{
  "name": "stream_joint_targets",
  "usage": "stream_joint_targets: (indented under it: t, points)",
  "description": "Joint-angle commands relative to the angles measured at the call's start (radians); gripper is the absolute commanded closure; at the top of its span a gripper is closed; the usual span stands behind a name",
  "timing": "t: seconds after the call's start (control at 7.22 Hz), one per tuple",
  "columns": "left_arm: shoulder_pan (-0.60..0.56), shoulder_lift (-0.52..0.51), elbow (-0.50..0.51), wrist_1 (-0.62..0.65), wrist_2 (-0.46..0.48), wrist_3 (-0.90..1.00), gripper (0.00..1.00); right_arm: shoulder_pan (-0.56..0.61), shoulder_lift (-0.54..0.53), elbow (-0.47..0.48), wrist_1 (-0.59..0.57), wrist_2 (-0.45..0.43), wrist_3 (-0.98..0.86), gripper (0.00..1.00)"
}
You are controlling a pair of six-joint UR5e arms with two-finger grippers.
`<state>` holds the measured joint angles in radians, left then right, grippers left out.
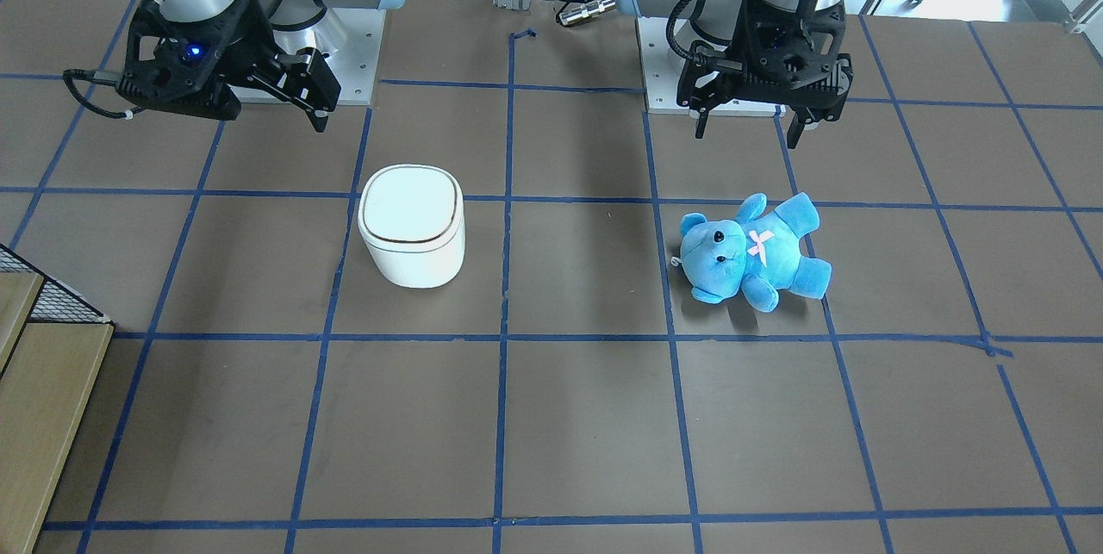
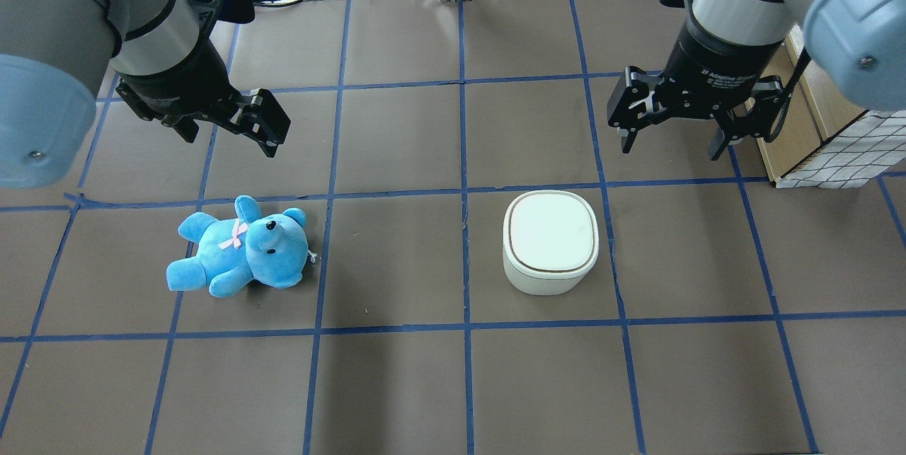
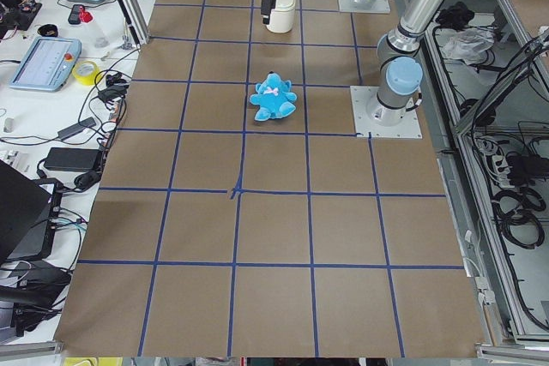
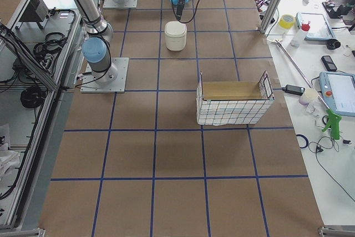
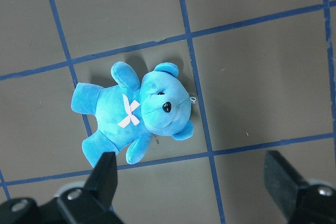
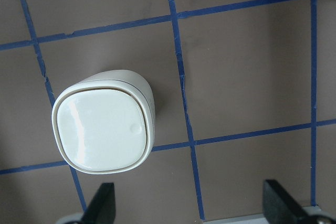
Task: Open trash can with right arm
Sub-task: 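Lower the right gripper onto the white trash can lid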
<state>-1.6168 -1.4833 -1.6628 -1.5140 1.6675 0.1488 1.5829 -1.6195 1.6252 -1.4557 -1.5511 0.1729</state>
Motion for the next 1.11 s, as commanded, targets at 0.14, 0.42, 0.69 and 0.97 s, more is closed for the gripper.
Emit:
stream_joint_targets:
  t: [0.14,0.42,0.69,0.97]
  points:
    - [0.0,0.0,0.0,0.0,0.0,0.0,0.0,0.006,0.004,0.053,-0.028,0.029,0.017,0.7]
    - [0.0,0.0,0.0,0.0,0.0,0.0,0.0,0.011,0.006,0.111,-0.096,0.104,0.017,0.95]
    - [0.0,0.0,0.0,0.0,0.0,0.0,0.0,0.054,0.027,0.189,-0.184,0.105,0.02,1.0]
    - [0.0,0.0,0.0,0.0,0.0,0.0,0.0,0.069,0.07,0.202,-0.201,0.105,0.02,1.0]
